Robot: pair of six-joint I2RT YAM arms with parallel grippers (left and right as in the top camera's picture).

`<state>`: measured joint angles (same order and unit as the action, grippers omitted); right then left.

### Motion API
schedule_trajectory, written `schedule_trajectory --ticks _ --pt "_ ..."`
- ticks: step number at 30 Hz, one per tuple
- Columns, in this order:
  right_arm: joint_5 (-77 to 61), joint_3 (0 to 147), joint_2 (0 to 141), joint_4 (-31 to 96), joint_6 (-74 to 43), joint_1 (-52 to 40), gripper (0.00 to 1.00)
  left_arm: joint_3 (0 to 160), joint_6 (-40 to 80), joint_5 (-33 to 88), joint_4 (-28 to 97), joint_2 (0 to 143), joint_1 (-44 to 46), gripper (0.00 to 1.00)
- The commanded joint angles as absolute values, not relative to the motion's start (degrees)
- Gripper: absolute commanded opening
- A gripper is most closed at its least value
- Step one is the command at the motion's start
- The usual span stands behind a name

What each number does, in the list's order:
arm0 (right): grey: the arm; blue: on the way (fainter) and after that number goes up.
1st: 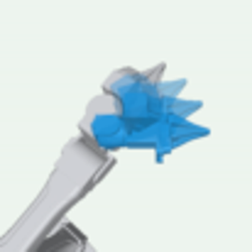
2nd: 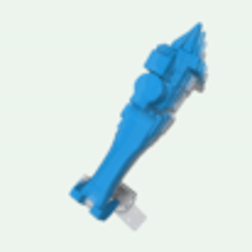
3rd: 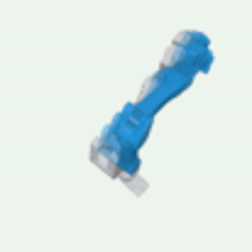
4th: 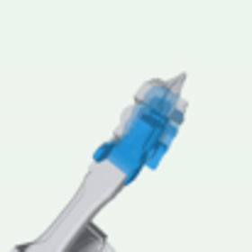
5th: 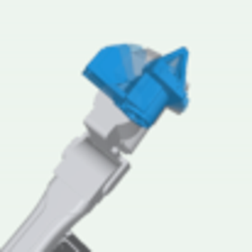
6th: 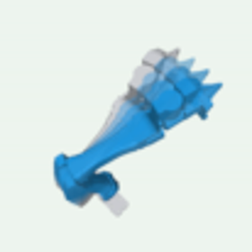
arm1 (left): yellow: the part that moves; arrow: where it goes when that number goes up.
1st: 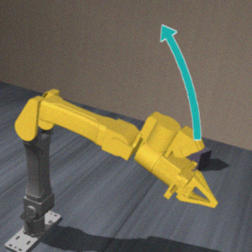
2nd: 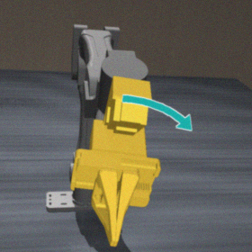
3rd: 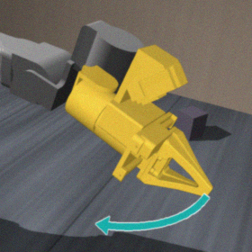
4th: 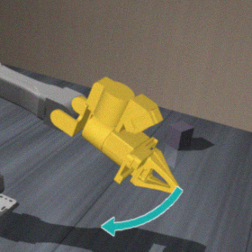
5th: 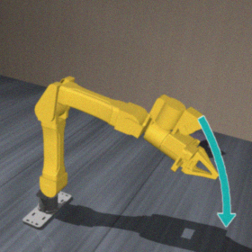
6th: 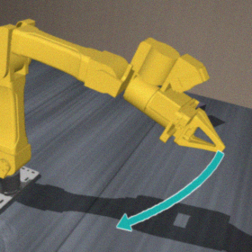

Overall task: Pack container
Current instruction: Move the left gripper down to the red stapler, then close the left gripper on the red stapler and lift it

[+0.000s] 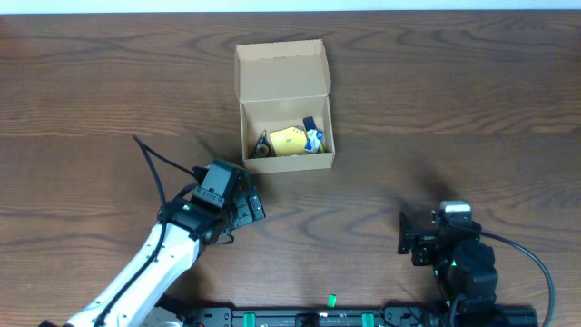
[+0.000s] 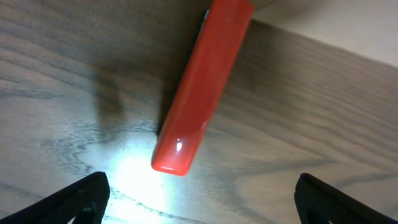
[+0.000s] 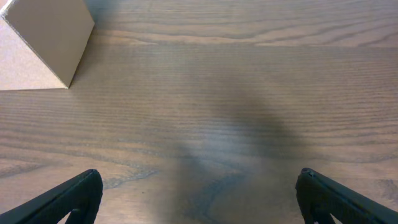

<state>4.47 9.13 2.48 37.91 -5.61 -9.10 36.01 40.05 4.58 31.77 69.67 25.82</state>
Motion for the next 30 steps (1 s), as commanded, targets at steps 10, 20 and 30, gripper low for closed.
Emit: schedule_trajectory --ticks 10,20,30 --pt "4.4 9.0 2.1 38.2 -5.1 -8.5 0.99 40.3 31.6 5.2 32.5 76.8 21.2 0.94" --pt "4.4 9.0 2.0 38.2 -5.1 -8.5 0.99 41.1 30.7 4.9 30.8 79.9 21.2 0.94" --pt "4.4 9.0 2.0 38.2 -5.1 -8.5 0.99 41.1 29.6 3.8 29.3 81.9 21.2 0.92"
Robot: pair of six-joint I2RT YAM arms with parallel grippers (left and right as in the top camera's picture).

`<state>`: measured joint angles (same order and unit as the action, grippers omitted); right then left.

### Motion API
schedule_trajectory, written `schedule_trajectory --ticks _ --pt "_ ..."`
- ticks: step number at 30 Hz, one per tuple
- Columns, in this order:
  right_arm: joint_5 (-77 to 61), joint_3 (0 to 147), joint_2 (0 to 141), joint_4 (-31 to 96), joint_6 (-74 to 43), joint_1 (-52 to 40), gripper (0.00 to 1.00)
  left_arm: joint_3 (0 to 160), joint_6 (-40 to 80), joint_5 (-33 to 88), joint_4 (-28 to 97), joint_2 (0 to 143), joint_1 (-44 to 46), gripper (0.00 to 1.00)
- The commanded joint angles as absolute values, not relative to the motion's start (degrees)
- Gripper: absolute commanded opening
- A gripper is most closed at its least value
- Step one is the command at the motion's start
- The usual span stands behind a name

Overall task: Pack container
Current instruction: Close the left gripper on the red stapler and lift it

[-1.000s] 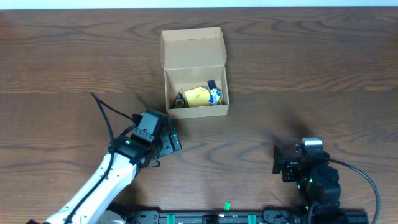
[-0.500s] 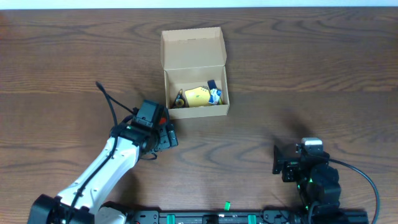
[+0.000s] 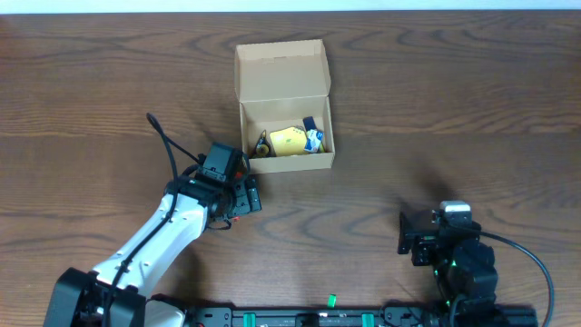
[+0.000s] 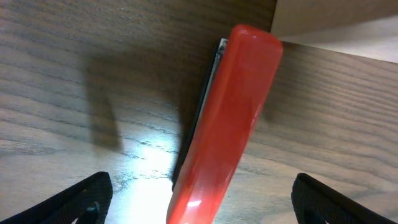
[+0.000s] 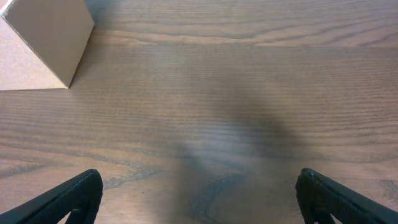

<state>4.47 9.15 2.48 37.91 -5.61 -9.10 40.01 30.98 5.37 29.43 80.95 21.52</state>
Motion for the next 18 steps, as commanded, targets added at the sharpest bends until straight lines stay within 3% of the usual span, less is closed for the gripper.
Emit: schedule_trajectory --ticks 1,18 --pt "4.4 9.0 2.0 38.2 -5.1 -8.5 0.99 41.1 29.5 3.8 29.2 82.1 21.2 0.92" --pt "4.4 9.0 2.0 38.2 -5.1 -8.5 0.99 41.1 28.3 1.9 27.2 85.7 21.2 0.80"
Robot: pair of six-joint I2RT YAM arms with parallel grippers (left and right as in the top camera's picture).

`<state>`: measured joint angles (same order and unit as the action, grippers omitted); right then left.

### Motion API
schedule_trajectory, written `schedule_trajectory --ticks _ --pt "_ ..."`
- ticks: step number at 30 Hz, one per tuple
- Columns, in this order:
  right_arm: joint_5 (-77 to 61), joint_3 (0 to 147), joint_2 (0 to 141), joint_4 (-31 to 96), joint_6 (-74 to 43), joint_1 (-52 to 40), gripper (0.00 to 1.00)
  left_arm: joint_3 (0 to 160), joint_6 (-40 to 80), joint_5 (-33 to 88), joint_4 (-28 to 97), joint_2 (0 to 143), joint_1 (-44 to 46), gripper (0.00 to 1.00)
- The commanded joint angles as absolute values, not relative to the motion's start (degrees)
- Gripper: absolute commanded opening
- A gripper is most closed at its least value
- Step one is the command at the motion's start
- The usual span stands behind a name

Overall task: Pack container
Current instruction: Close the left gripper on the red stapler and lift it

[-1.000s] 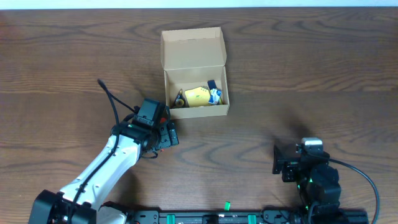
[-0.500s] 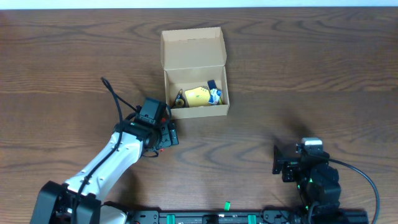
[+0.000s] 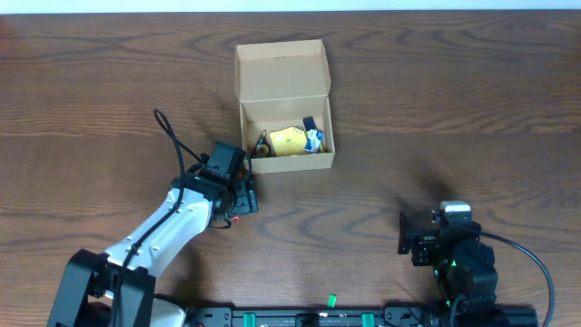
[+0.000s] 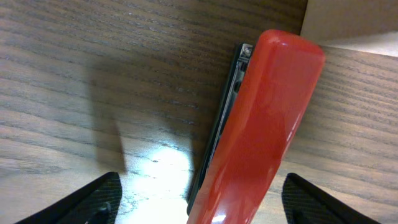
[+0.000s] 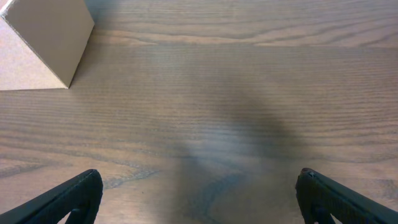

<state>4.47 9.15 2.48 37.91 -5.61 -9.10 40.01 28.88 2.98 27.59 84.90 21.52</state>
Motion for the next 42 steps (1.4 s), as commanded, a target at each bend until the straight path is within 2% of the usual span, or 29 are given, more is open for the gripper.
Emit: schedule_trajectory --ticks 1,11,35,42 --pt "4.4 9.0 2.0 38.2 -5.1 -8.5 0.99 41.1 28.3 1.9 26.9 85.8 21.2 0.79" --pt "4.4 9.0 2.0 38.2 -5.1 -8.5 0.99 41.1 28.3 1.9 25.0 86.8 21.2 0.67" --pt "4.4 9.0 2.0 38.2 -5.1 -8.5 0.99 40.9 28.3 1.0 25.0 88.1 21.2 0.63" --pt "4.4 9.0 2.0 38.2 -5.1 -8.5 0.99 40.9 28.3 1.0 24.8 88.5 21.2 0.49"
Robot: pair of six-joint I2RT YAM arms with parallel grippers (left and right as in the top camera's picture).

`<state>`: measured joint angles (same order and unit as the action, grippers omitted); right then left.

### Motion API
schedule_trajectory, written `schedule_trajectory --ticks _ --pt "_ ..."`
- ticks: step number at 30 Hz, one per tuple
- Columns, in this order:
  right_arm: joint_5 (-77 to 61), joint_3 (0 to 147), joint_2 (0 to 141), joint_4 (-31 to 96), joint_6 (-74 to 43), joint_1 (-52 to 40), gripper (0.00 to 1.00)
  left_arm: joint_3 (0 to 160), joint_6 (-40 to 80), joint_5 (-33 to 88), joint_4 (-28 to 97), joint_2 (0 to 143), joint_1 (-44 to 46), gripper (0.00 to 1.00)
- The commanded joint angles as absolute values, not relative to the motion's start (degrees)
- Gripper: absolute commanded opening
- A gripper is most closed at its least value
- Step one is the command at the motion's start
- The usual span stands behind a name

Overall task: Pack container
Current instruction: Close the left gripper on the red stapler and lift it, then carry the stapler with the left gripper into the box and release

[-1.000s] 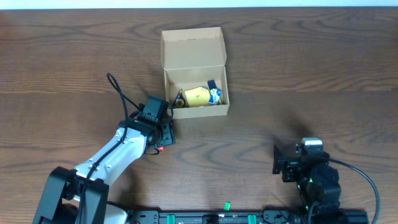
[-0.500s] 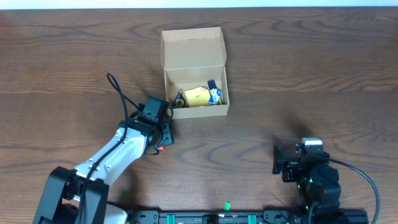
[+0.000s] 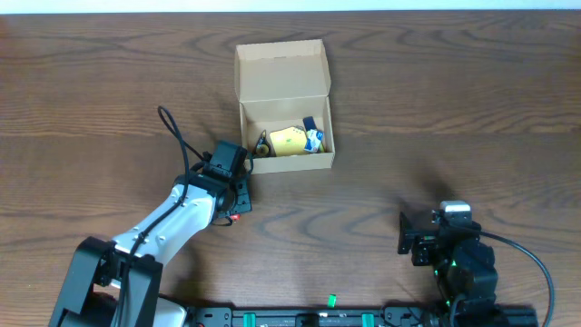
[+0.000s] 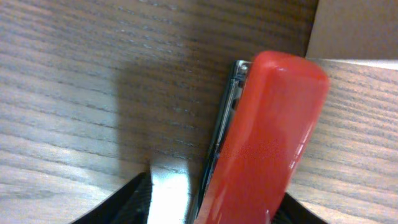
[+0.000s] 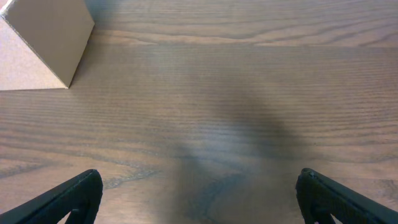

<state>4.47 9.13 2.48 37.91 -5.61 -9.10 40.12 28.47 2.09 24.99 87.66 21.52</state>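
Observation:
A red stapler point(image 4: 267, 137) lies on the wood table just left of the open cardboard box point(image 3: 283, 82); in the overhead view only its red tip point(image 3: 238, 216) shows under the arm. My left gripper point(image 4: 214, 211) is low over the stapler, open, with its jaws straddling the stapler. The right finger is against the red body and a gap remains on the left. The box holds a yellow item point(image 3: 289, 139), a blue one point(image 3: 313, 136) and a dark one point(image 3: 261, 143). My right gripper point(image 5: 199, 199) stands open over bare table at the front right.
The box's corner point(image 4: 357, 28) stands just beyond the stapler's far end. Its raised lid flap point(image 3: 280, 59) is on the far side. The right wrist view has the box's corner point(image 5: 43, 43) at its top left.
My left gripper has come lower and closer on the stapler, and its jaws have narrowed around it. The stapler lies where it was. The right arm has not moved.
My left gripper was wide open, back from the stapler's near tip. At each later moment it stood further forward toward the box with the stapler larger between its fingers. Now it straddles the stapler with narrowed jaws. The right arm stayed still throughout.

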Motion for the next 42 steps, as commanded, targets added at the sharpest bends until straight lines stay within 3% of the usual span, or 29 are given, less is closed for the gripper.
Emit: schedule_trajectory --ticks 1,12,31,42 --pt "4.4 9.0 2.0 38.2 -5.1 -8.5 0.99 40.9 28.3 1.0 24.8 88.5 21.2 0.47" --pt "4.4 9.0 2.1 38.2 -5.1 -8.5 0.99 40.9 28.3 0.6 19.8 87.5 21.2 0.18" --pt "4.4 9.0 2.0 38.2 -5.1 -8.5 0.99 42.7 24.6 -7.1 21.0 71.8 16.8 0.12" --pt "4.4 9.0 2.1 38.2 -5.1 -8.5 0.99 61.9 12.7 -7.5 26.4 74.8 15.7 0.13"
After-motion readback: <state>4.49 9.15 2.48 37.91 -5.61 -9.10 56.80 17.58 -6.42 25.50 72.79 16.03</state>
